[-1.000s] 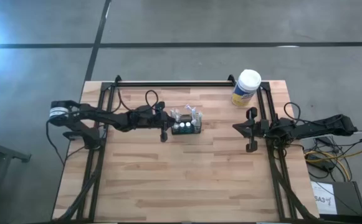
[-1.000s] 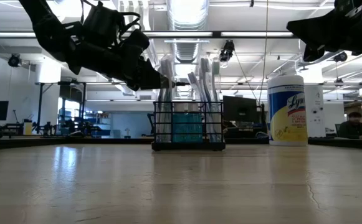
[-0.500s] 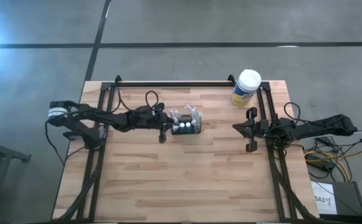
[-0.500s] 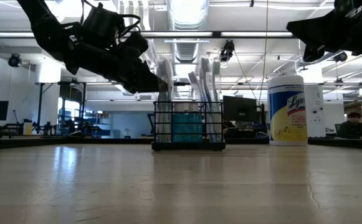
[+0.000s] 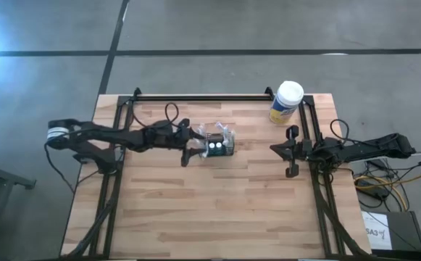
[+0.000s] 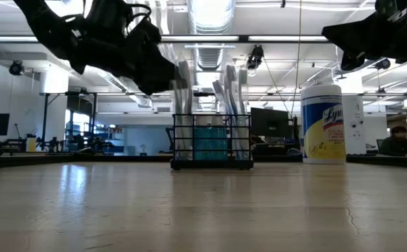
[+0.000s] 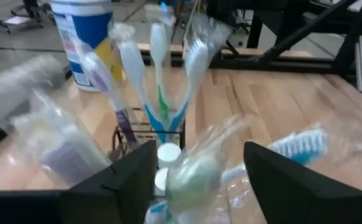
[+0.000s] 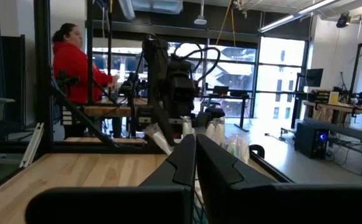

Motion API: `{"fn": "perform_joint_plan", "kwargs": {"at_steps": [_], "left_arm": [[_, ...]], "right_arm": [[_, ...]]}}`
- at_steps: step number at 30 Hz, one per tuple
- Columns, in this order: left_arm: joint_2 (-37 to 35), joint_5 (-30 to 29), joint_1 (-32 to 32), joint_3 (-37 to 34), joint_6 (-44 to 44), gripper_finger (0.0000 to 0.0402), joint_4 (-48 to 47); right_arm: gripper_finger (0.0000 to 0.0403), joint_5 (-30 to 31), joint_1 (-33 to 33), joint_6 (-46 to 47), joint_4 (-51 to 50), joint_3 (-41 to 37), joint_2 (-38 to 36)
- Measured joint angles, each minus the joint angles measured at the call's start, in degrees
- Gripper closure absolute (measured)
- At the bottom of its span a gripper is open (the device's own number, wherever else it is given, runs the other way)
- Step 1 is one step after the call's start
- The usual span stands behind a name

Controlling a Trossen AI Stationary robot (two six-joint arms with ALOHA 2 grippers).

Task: Pick & Place toothbrushing station
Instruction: Put the green toothbrush into the mesh organizer, then return to Home Position

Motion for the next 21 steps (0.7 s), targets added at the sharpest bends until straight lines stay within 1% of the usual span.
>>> {"fn": "perform_joint_plan", "kwargs": {"at_steps": [3, 7, 14, 18, 21], "left_arm": [[-1.51, -1.04, 0.13, 0.02, 0.12, 0.0141, -0.34], [-4.46, -1.16, 0.26, 0.04, 2.67, 0.0135, -1.23], [-14.39, -1.26, 0.26, 0.08, 6.33, 0.0134, -5.54], [-21.72, -1.77, 0.26, 0.13, 8.84, 0.0135, -11.24], [-28.03, -1.19, 0.26, 0.13, 12.45, 0.0143, -18.9]], "right_arm": [[0.0394, 0.0, 0.0, -0.02, -0.01, 0.0, 0.01], [0.0394, 0.0, 0.0, -0.02, -0.01, 0.0, 0.01], [0.0394, 0.0, 0.0, -0.35, 0.01, 0.0, 0.03], [0.0394, 0.0, 0.02, -0.43, -0.03, 0.0, 0.03], [0.0394, 0.0, 0.02, -0.44, -0.03, 0.0, 0.04]]}}
